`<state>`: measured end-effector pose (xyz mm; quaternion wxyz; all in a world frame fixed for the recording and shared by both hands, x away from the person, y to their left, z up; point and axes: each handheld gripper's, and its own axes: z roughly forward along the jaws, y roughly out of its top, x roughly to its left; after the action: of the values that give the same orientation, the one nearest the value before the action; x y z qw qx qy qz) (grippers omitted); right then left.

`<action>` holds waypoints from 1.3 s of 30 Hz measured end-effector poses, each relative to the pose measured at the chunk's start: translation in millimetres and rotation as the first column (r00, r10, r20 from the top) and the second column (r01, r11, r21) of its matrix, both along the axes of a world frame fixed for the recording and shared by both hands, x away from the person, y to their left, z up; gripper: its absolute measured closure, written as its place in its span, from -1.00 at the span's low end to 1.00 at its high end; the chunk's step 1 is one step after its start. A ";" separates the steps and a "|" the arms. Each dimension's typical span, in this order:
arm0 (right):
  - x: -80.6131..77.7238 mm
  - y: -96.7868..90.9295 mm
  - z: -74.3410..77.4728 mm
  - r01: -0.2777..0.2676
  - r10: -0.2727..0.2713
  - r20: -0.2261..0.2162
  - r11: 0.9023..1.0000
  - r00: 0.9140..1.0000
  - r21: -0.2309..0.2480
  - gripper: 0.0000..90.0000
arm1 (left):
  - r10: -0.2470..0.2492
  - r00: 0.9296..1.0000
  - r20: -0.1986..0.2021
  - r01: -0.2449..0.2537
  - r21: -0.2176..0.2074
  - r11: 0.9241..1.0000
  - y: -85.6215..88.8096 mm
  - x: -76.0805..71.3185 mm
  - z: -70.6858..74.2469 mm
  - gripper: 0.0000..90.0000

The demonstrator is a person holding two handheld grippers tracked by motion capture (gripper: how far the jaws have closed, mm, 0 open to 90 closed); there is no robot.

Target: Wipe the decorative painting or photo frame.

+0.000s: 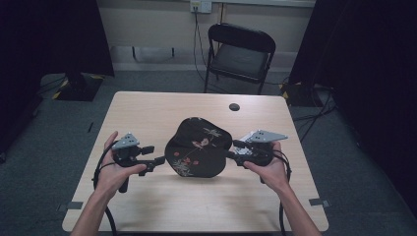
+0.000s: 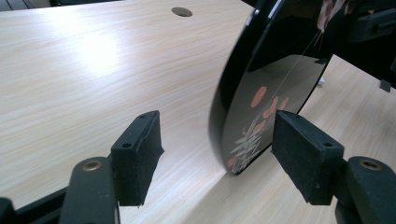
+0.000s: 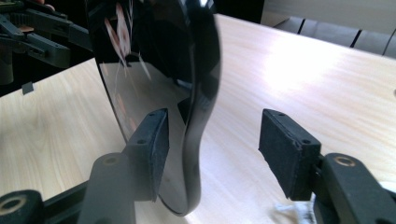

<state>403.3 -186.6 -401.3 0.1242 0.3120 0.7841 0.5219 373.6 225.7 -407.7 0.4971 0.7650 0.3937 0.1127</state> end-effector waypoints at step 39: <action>15.3 -146.4 -9.7 0.477 -0.477 -0.017 0.877 0.879 0.060 -0.07 | 0.410 0.912 -0.003 -0.410 -0.001 0.912 111.5 -2.8 -1.2 -0.27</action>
<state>418.6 -332.9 -411.0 0.2381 0.4997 0.6666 0.4993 370.8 337.2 -408.9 0.4626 0.6651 0.5461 0.2132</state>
